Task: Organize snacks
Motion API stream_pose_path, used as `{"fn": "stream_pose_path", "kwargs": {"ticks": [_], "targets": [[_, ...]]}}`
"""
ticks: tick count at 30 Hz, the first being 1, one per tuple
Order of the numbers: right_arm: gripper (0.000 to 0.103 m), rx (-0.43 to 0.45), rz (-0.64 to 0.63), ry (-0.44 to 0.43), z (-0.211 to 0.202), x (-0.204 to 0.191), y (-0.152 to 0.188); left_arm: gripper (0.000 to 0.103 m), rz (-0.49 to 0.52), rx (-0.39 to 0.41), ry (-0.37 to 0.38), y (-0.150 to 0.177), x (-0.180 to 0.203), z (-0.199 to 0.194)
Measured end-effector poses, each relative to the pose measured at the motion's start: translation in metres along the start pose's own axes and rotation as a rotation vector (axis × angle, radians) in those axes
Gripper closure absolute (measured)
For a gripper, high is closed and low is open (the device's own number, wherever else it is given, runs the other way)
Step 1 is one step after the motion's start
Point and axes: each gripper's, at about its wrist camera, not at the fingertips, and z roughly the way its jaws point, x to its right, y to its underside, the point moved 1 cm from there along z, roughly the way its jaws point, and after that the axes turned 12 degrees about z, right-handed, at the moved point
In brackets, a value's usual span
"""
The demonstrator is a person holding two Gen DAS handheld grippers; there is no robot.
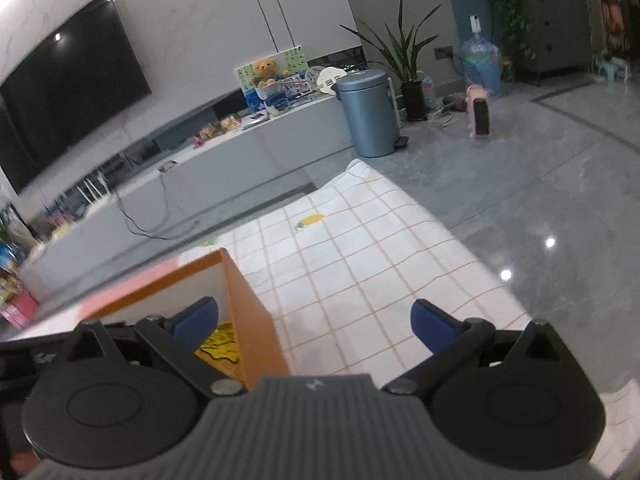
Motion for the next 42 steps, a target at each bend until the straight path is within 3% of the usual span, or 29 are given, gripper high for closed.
{"fn": "stream_pose_path", "kwargs": {"ticks": [4, 8, 14, 22, 25, 29, 32, 35, 39, 42], "targets": [[0.003, 0.09, 0.002, 0.142, -0.005, -0.004, -0.001, 0.013, 0.042, 0.019, -0.048, 0.005, 0.002, -0.017], [0.003, 0.142, 0.065, 0.124, -0.024, -0.004, -0.002, 0.013, 0.08, 0.046, -0.052, 0.01, -0.001, -0.044], [0.003, 0.18, 0.052, 0.134, -0.05, -0.017, 0.016, 0.013, 0.101, 0.121, -0.075, 0.021, -0.011, -0.09], [0.003, 0.114, 0.008, 0.011, -0.116, -0.033, 0.043, 0.009, 0.116, 0.206, -0.174, 0.036, -0.015, -0.154], [0.003, 0.064, 0.007, -0.038, -0.144, -0.036, 0.056, 0.009, 0.109, 0.231, -0.151, 0.043, -0.016, -0.175], [0.003, -0.07, -0.041, -0.005, -0.167, -0.039, 0.075, 0.005, 0.086, 0.225, -0.099, 0.055, -0.018, -0.2], [0.003, -0.107, -0.059, 0.029, -0.185, -0.038, 0.088, 0.005, 0.071, 0.238, -0.125, 0.067, -0.019, -0.22], [0.003, -0.179, 0.012, 0.05, -0.2, -0.033, 0.09, 0.005, 0.074, 0.221, -0.155, 0.075, -0.014, -0.232], [0.003, -0.206, 0.018, 0.007, -0.223, -0.034, 0.094, 0.005, 0.037, 0.154, -0.131, 0.084, -0.009, -0.239], [0.003, -0.198, -0.035, 0.073, -0.235, -0.039, 0.094, 0.005, 0.026, 0.134, -0.115, 0.089, -0.008, -0.241]]}}
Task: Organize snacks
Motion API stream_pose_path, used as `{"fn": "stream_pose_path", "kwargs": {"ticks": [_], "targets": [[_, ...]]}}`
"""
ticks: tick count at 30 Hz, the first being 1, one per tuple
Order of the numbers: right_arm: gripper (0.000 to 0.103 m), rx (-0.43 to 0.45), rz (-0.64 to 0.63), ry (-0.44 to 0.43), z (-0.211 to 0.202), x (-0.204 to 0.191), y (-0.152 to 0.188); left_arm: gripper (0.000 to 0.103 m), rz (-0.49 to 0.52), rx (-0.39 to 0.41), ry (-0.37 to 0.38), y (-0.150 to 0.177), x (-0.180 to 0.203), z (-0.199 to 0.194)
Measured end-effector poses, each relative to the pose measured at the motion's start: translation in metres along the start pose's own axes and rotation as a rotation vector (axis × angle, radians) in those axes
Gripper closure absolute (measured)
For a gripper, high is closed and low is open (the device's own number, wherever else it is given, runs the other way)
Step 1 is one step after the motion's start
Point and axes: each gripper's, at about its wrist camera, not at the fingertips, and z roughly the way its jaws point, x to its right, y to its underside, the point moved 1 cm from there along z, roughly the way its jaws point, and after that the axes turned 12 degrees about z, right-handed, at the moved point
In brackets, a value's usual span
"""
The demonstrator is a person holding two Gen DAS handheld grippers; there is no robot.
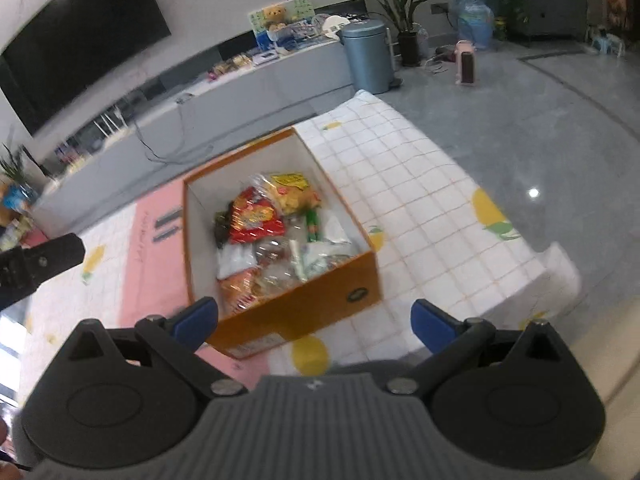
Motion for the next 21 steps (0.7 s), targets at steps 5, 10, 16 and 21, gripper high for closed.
{"fn": "stream_pose_path", "kwargs": {"ticks": [5, 10, 16, 21], "targets": [[0.003, 0.01, -0.047, 0.053, -0.02, -0.006, 0.002, 0.005, -0.002, -0.059, 0.02, 0.004, -0.002, -0.001], [0.003, 0.007, -0.048, 0.082, -0.031, -0.017, 0.0, 0.009, 0.028, -0.127, 0.065, 0.004, -0.003, -0.001], [0.003, -0.019, -0.014, 0.131, -0.026, -0.028, -0.006, 0.014, 0.024, -0.215, 0.073, -0.004, -0.007, 0.011], [0.003, -0.023, -0.041, 0.156, -0.021, -0.039, -0.018, 0.015, 0.006, -0.263, 0.075, -0.014, -0.01, 0.026]]}}
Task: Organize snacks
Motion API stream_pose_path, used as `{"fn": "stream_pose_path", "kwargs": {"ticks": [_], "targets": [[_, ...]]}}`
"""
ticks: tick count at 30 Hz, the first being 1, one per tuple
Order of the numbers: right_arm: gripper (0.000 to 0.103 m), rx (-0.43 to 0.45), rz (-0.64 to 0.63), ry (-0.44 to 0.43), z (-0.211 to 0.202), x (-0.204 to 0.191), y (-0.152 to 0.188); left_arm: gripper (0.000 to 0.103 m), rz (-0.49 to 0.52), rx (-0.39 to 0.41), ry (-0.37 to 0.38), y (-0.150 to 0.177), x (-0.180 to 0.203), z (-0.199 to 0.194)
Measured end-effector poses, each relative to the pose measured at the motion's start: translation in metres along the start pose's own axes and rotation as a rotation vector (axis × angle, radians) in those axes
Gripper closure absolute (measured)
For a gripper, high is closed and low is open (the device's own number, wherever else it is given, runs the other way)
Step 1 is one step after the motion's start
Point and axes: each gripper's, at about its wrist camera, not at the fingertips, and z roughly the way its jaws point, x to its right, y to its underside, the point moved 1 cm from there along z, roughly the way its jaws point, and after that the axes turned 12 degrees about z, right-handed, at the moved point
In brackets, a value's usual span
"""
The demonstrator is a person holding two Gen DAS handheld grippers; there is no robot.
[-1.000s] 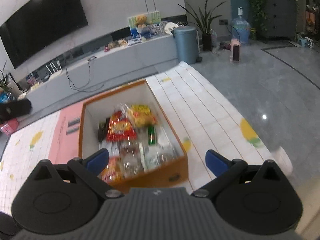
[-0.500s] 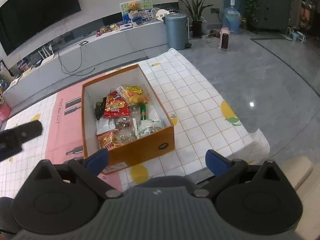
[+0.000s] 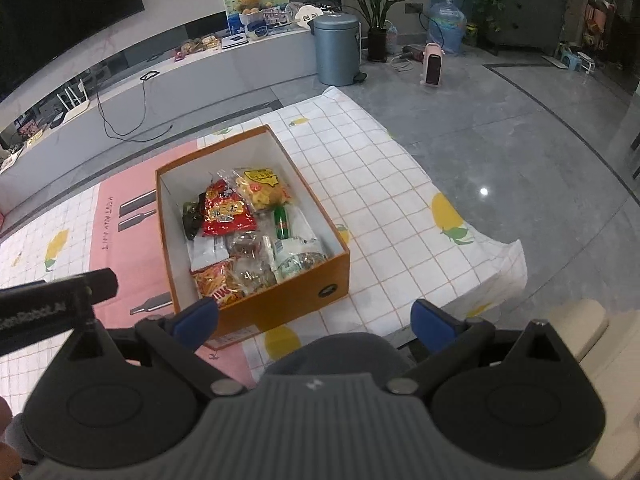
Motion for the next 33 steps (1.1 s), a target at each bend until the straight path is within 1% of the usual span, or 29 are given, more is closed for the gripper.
{"fn": "stream_pose_path", "kwargs": {"ticks": [3, 5, 7, 16, 25, 33], "targets": [[0.003, 0.004, -0.043, 0.04, 0.005, -0.009, -0.006, 0.015, -0.007, -0.017, 0.011, -0.005, -0.004, 0.003], [0.003, -0.007, -0.052, 0.042, 0.011, -0.012, -0.008, 0.015, -0.013, -0.012, 0.028, -0.008, -0.007, 0.004], [0.003, -0.018, -0.064, 0.042, 0.016, -0.016, -0.008, 0.015, -0.008, -0.014, 0.028, -0.009, -0.007, 0.005], [0.003, -0.052, -0.066, -0.024, 0.027, -0.032, -0.01, 0.015, 0.035, -0.023, 0.033, -0.016, -0.002, 0.011], [0.003, -0.073, -0.092, -0.022, 0.041, -0.042, -0.011, 0.015, 0.022, -0.06, 0.015, -0.018, -0.005, 0.025], [0.003, -0.078, -0.096, -0.019, 0.046, -0.044, -0.012, 0.015, 0.022, -0.07, 0.01, -0.019, -0.005, 0.03]]}}
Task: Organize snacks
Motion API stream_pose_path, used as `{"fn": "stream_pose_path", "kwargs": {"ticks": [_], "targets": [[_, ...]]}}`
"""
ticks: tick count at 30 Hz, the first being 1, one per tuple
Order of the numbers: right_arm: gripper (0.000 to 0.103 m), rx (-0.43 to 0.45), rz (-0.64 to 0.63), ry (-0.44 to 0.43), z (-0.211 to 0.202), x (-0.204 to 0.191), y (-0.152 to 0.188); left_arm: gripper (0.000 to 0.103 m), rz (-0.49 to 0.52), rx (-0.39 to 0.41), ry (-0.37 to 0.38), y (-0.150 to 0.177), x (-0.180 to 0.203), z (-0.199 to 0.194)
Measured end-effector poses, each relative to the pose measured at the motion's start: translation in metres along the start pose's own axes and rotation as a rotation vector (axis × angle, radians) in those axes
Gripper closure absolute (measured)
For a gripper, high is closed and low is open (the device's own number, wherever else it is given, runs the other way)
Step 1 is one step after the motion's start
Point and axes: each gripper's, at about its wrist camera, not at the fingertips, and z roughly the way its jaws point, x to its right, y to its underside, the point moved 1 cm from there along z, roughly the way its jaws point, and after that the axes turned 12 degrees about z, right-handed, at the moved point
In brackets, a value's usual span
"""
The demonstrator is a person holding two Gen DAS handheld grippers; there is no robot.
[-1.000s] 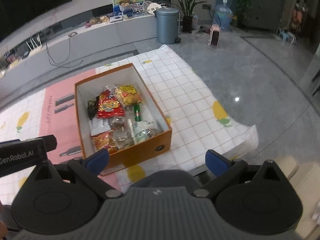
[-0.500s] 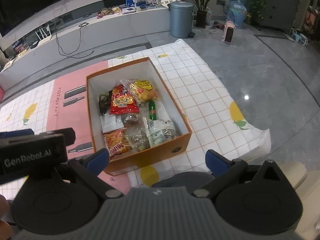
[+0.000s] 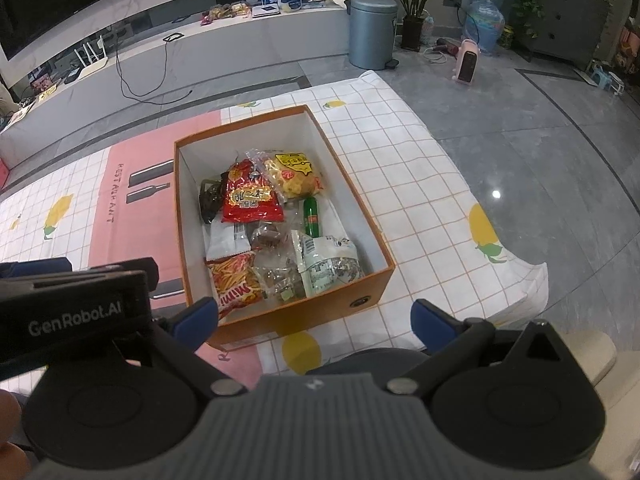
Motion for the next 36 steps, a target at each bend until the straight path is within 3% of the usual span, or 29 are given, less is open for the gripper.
{"fn": "stream_pose_path", "kwargs": {"ticks": [14, 36], "targets": [[0.006, -0.01, -0.026, -0.002, 0.004, -0.005, 0.0, 0.014, -0.01, -0.026, -0.02, 0.001, -0.001, 0.007], [0.006, 0.008, -0.002, -0.023, -0.004, -0.002, 0.004, 0.014, -0.006, 0.009, -0.012, 0.003, 0.003, -0.006]]}}
